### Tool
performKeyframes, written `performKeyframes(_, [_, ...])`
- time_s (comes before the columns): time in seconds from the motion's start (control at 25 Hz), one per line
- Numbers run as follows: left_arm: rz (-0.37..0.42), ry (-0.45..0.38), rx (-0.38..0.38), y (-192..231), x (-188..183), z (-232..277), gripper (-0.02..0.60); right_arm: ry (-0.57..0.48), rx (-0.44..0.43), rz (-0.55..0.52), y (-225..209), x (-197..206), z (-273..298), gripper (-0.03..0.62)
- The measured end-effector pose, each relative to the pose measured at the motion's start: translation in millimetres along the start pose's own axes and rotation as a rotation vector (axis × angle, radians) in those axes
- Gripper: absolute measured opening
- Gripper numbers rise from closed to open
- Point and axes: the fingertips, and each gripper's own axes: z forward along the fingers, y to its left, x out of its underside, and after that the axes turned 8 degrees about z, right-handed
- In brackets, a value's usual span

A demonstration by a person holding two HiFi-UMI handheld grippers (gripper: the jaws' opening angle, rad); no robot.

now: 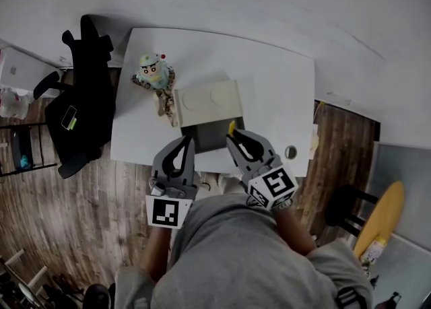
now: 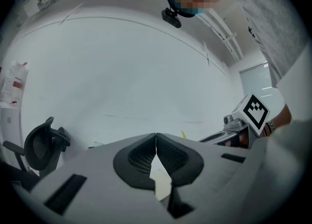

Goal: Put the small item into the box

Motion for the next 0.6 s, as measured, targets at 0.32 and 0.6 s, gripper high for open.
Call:
performKeyframes(0.32, [-0.01,0.016,0.066,15.6,10.4,8.3,0.034,0.076,0.058,0.037,-4.9,35.4,24.0,0.084])
performKeyframes(0.6, [0.0,0.017,0.144,24.7,18.6,15.6,0.034,0.138,0.104,0.075,-11.6,69.1,44.8,0.084])
